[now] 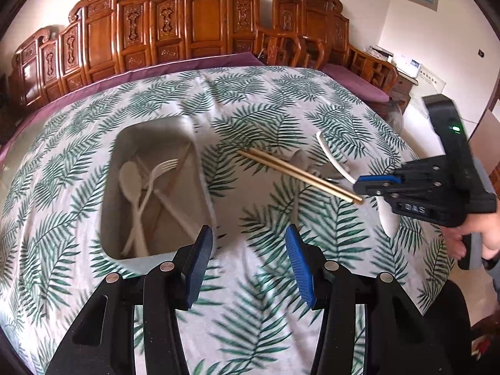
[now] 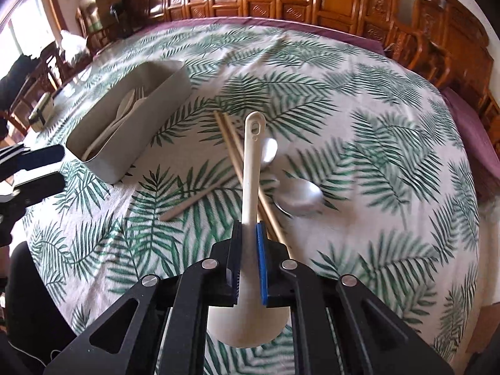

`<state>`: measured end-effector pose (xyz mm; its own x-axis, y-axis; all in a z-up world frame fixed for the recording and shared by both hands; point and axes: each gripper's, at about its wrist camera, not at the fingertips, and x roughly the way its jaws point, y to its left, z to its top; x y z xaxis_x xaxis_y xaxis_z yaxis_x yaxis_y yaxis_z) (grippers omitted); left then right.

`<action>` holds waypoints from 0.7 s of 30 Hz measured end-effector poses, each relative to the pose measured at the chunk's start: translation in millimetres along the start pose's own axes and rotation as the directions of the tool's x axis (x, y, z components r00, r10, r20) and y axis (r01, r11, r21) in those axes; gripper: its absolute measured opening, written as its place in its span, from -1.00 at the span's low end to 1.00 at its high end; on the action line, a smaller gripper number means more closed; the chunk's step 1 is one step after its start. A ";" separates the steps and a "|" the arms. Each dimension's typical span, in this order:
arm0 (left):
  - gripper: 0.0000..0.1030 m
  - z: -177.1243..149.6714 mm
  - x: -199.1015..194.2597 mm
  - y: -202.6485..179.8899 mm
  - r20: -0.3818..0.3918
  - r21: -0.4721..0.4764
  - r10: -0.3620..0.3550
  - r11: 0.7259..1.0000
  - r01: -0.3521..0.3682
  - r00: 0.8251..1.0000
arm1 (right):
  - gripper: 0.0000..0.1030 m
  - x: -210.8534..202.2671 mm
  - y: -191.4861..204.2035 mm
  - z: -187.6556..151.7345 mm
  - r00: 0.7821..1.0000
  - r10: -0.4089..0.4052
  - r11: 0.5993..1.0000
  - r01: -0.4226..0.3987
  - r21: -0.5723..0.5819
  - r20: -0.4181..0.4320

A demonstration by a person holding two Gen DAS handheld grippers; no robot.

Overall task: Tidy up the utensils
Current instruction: 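Lift the white ladle off the table with the right tool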

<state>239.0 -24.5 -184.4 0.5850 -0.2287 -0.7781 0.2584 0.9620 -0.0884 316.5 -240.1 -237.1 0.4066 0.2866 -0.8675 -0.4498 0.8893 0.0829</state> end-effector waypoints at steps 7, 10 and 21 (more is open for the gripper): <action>-0.10 16.0 32.6 -32.1 -0.028 0.000 -0.008 1.000 0.008 1.000 | -0.79 -15.1 -26.5 -22.2 1.000 -0.009 0.999 0.008 0.047 0.024; -0.10 22.2 50.2 -41.8 -0.050 -0.013 -0.009 1.000 0.008 0.999 | -0.79 -16.9 -36.1 -30.0 1.000 -0.005 0.998 0.003 0.065 0.030; -0.10 50.5 111.9 -51.2 -0.120 -0.090 0.019 0.996 -0.029 0.993 | -0.79 -17.0 -56.2 -38.6 0.998 0.033 0.993 -0.039 0.115 0.056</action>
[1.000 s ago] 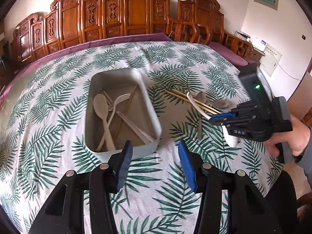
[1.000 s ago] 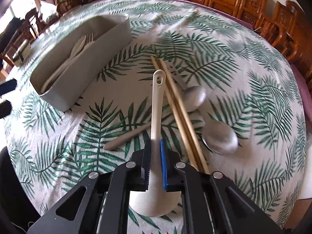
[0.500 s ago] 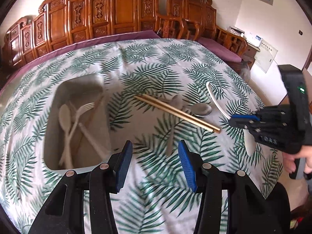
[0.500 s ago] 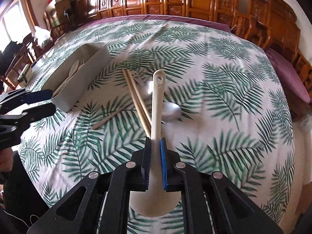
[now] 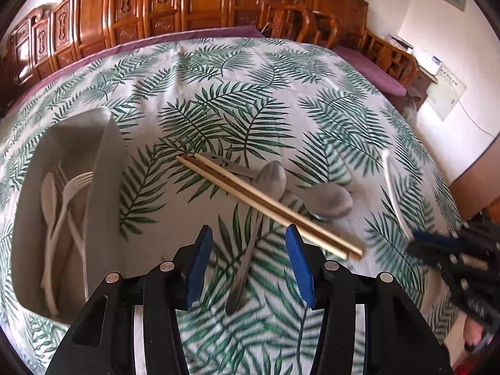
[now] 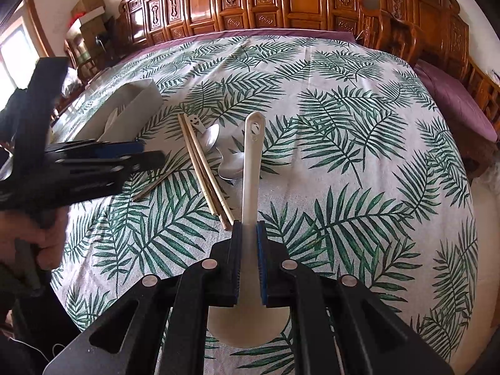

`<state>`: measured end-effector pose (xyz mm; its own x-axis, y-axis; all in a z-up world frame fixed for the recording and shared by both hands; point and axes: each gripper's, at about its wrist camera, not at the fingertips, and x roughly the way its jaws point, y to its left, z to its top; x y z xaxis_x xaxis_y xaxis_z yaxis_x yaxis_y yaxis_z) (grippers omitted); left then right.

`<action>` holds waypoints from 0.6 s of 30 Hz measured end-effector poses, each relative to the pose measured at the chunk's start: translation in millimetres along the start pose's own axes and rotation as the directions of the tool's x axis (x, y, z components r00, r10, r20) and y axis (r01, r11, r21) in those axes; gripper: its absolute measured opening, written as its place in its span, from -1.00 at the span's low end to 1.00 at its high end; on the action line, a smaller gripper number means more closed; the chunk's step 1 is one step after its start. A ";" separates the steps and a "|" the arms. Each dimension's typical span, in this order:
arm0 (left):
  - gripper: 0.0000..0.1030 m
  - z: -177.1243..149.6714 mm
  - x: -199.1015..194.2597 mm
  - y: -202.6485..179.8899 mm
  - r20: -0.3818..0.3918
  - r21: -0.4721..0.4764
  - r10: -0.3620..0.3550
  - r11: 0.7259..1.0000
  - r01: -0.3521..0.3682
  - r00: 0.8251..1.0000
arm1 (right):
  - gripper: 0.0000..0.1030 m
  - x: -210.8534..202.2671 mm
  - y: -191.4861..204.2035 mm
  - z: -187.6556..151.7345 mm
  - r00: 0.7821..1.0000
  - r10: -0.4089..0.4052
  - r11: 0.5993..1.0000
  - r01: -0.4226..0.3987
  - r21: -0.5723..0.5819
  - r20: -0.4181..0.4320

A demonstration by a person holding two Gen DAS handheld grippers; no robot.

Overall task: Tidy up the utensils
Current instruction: 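Lift the white ladle off the table with the right tool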

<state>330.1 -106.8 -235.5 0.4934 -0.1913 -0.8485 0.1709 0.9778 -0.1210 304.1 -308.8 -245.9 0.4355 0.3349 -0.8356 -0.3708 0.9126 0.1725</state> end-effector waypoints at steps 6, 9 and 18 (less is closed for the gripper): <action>-0.10 15.0 23.8 1.6 -0.031 -0.051 0.015 0.999 -0.017 0.999 | -0.79 1.6 -8.7 -0.8 1.000 -0.002 1.000 0.002 0.013 -0.002; -0.10 17.1 33.8 2.5 -0.049 -0.061 0.038 0.997 -0.041 0.998 | -0.79 0.5 -10.5 -0.2 1.000 -0.003 1.000 0.003 0.016 0.002; -0.06 19.5 39.4 -3.0 -0.060 -0.037 0.091 0.995 -0.093 0.994 | -0.79 -0.7 -15.1 0.6 1.000 -0.003 1.000 0.002 0.028 0.007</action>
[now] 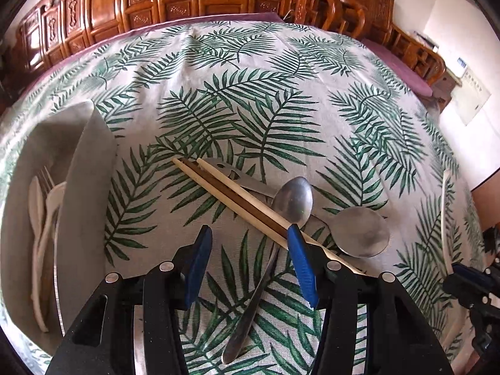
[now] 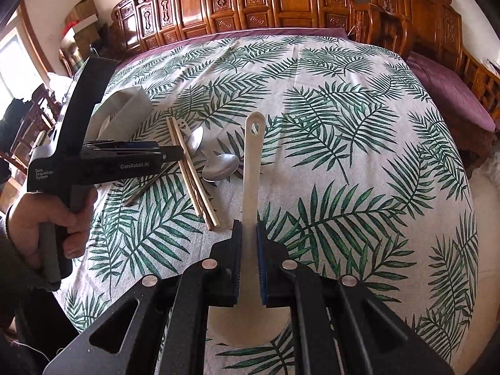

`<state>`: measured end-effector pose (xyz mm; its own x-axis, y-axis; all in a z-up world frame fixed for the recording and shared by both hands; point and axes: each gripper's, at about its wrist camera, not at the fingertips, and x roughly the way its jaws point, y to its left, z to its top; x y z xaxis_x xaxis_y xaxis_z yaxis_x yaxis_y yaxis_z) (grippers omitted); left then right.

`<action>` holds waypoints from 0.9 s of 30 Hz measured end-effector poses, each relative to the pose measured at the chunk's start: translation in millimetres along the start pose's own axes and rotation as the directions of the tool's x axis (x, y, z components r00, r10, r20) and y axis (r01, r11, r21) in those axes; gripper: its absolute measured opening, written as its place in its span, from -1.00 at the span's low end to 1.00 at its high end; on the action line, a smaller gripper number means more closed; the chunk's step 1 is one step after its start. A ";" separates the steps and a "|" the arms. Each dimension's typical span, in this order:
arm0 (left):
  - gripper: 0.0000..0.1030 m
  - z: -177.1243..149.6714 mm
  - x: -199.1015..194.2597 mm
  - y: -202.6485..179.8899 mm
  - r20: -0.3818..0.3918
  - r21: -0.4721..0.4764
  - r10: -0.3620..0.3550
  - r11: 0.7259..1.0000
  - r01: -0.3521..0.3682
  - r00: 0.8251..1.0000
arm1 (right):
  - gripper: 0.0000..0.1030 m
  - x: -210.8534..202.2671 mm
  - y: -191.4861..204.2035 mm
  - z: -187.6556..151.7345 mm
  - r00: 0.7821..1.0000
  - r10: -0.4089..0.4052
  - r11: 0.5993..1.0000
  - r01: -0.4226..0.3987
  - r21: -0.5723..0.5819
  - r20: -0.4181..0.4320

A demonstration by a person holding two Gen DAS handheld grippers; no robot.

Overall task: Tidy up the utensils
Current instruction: 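Lift the white ladle off the table with the right tool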

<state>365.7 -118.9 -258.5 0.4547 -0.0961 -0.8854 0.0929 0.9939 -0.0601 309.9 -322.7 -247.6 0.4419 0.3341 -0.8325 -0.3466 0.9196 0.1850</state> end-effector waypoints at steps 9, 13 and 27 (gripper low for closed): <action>-0.05 1.1 -3.0 -1.1 -0.038 0.020 0.067 0.998 -0.066 0.997 | -0.79 1.9 2.6 -1.3 1.000 -0.001 1.000 0.001 -0.010 -0.004; -0.05 9.0 2.0 -3.7 -0.053 0.010 0.070 0.998 -0.070 0.996 | -0.79 1.8 3.0 -1.6 1.000 -0.003 1.000 0.002 -0.010 -0.005; -0.35 3.2 1.0 7.2 -0.122 0.024 0.119 0.993 -0.117 0.985 | -0.78 0.8 3.9 -1.3 1.000 0.002 1.000 -0.002 -0.010 -0.001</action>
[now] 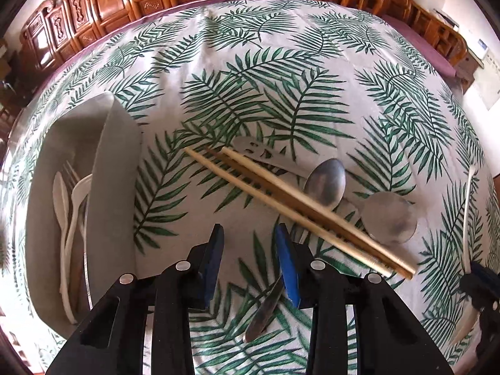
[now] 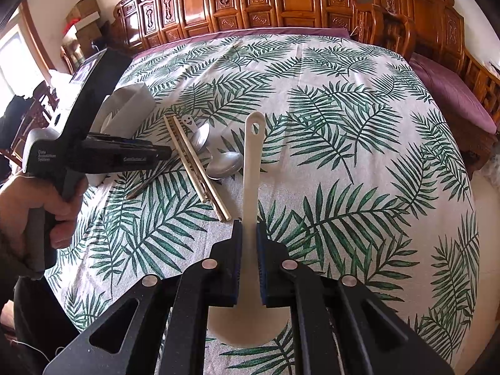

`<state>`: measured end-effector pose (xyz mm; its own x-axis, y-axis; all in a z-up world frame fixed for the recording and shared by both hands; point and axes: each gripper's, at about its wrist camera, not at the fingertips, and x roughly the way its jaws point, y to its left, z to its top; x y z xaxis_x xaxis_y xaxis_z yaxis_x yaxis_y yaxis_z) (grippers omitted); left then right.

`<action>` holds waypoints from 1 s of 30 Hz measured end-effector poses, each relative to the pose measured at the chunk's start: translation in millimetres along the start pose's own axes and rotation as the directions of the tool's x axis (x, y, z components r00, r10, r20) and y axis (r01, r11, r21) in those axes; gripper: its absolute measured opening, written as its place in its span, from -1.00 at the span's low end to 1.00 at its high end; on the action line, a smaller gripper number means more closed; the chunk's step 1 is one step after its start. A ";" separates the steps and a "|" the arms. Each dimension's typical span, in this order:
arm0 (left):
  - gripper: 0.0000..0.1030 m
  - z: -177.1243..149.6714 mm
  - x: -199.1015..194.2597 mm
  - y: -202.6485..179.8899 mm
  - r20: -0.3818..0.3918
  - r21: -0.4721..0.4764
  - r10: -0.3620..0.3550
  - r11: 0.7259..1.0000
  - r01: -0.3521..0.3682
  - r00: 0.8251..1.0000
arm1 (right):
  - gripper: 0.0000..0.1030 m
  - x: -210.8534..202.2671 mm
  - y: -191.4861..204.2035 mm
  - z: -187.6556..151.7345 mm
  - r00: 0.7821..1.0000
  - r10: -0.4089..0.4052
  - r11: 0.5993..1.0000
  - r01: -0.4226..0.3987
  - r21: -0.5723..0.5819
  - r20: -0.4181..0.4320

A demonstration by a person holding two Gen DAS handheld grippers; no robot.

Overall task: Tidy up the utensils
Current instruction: 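Lift the white ladle off the table with the right tool, then grasp a wooden chopstick with the left tool while the right tool holds the ladle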

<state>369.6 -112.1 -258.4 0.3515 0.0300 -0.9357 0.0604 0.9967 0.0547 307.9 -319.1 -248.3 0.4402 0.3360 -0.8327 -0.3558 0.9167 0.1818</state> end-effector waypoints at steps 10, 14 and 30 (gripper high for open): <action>-0.34 12.7 -7.7 1.8 0.035 -0.072 -0.071 0.995 0.074 0.997 | -0.78 1.7 -1.2 -0.6 1.000 -0.002 1.000 0.002 0.004 -0.005; -0.34 20.1 -0.8 4.5 0.035 -0.094 -0.055 0.994 0.058 0.998 | -0.78 2.0 -2.4 -1.1 1.000 -0.002 1.000 0.002 0.009 -0.006; -0.20 22.4 4.5 17.5 -0.010 -0.117 -0.028 0.993 0.026 1.000 | -0.78 0.4 -4.3 0.3 1.000 -0.003 1.000 0.003 0.015 0.000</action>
<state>393.2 -96.2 -253.8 0.3399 0.0034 -0.9405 -0.0398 0.9991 -0.0108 309.8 -322.8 -249.2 0.4409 0.3331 -0.8334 -0.3425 0.9208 0.1868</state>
